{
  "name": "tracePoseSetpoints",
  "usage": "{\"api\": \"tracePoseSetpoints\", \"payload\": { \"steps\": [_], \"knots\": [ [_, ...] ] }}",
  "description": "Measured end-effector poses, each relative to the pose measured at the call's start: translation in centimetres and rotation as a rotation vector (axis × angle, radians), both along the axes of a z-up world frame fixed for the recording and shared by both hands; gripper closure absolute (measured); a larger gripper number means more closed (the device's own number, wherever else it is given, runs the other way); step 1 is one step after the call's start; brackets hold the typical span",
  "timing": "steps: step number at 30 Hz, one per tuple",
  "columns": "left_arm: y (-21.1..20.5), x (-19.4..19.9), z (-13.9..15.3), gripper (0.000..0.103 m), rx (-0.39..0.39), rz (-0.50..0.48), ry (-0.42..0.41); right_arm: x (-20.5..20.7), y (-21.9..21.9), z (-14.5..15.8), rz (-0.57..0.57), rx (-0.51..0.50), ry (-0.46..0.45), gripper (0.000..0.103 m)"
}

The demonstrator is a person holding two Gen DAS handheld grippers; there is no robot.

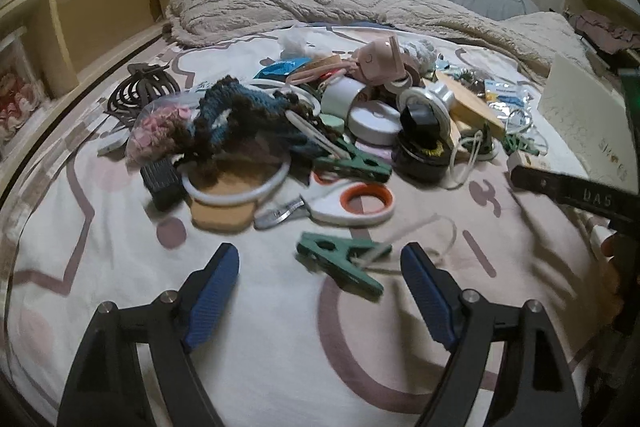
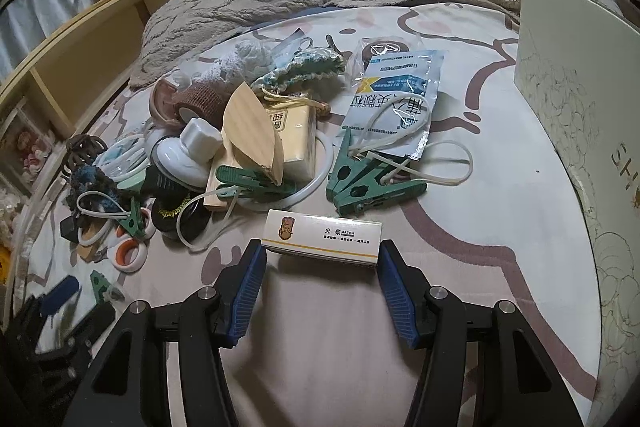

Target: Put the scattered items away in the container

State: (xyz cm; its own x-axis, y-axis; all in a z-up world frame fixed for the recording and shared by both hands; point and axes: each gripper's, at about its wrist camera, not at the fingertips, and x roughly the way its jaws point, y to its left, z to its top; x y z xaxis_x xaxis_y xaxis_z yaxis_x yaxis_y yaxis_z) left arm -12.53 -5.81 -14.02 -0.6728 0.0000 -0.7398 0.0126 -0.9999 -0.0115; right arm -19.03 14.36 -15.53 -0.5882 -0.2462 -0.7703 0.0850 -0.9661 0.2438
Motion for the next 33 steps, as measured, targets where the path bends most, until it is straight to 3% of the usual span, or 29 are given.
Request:
{"api": "tracePoseSetpoints", "payload": {
  "steps": [6,11,21,27,31,33],
  "knots": [
    [-0.4,-0.9,0.6,0.020,0.036,-0.100,-0.013,0.0,0.1,0.1,0.008,-0.009,-0.004,0.045],
    [0.9,-1.3,0.0,0.020,0.016,-0.190,-0.051,0.1,0.2,0.1,0.011,-0.020,-0.008,0.045],
    [2.4,0.0,-0.8,0.020,0.011,-0.260,-0.089,0.1,0.2,0.1,0.016,-0.026,-0.011,0.045],
    [2.2,-0.7,-1.1,0.020,0.015,-0.184,-0.094,0.1,0.0,0.1,0.018,-0.012,-0.008,0.045],
    [1.7,-1.4,-1.1,0.020,0.062,-0.104,-0.091,0.2,-0.1,0.0,0.019,-0.001,-0.006,0.045],
    [1.6,-1.5,-1.1,0.031,0.055,-0.063,-0.080,0.2,-0.2,0.0,0.019,0.003,-0.006,0.045]
  ]
}}
